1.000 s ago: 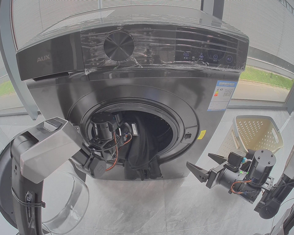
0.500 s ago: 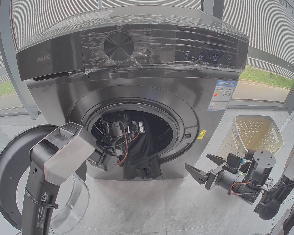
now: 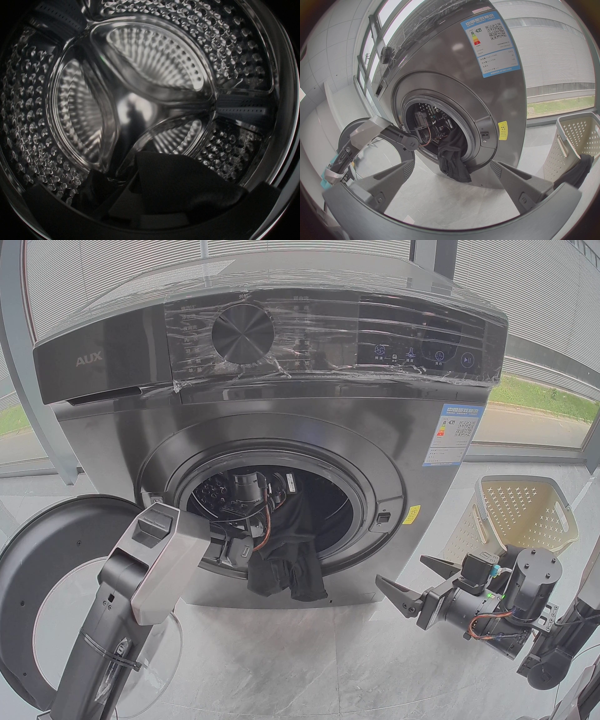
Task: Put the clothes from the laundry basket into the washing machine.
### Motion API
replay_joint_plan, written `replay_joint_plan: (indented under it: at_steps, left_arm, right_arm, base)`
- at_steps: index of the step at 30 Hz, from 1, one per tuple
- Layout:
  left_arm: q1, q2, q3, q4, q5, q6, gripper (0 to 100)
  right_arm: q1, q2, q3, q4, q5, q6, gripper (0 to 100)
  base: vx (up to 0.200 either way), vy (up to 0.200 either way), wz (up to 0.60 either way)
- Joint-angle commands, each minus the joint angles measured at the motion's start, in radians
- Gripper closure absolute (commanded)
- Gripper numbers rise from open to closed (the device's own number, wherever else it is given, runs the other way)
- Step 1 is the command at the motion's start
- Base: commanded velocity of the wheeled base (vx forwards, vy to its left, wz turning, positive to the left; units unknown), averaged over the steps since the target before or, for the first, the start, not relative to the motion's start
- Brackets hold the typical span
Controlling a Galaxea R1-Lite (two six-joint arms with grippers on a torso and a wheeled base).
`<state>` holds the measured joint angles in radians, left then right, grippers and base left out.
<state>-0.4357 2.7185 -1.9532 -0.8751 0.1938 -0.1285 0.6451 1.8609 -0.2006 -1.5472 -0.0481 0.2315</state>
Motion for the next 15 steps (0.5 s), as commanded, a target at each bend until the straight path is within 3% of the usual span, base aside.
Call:
replay_joint_plan:
  at_steps: [1, 2, 5, 7, 10, 15]
  left_arm:
    - [0.009, 0.064, -0.047, 0.013, 0.007, -0.002, 100]
    - [0.009, 0.063, -0.047, 0.011, 0.007, -0.002, 0]
    - [0.008, 0.044, -0.024, 0.015, 0.012, -0.010, 0]
    - [-0.001, -0.071, 0.132, 0.064, 0.009, -0.017, 0]
    - [-0.018, -0.141, 0.231, 0.127, -0.011, -0.046, 0]
    - [-0.043, -0.260, 0.349, 0.194, -0.068, -0.049, 0]
  right_arm:
    - [-0.001, 0.001, -0.002, -0.001, 0.001, -0.001, 0]
    - [0.001, 0.001, -0.002, -0.001, 0.001, -0.001, 0]
    - [0.001, 0.001, -0.002, -0.001, 0.001, -0.001, 0]
    - [0.002, 0.000, 0.000, -0.001, 0.001, -0.001, 0]
    - [0.001, -0.005, -0.002, -0.001, 0.001, -0.001, 0]
    - [0.004, -0.003, 0.000, -0.001, 0.001, -0.001, 0]
  base:
    - [0.000, 0.000, 0.00]
    - [0.000, 0.000, 0.00]
    - [0.000, 0.000, 0.00]
    - [0.000, 0.000, 0.00]
    - [0.000, 0.000, 0.00]
    - [0.000, 0.000, 0.00]
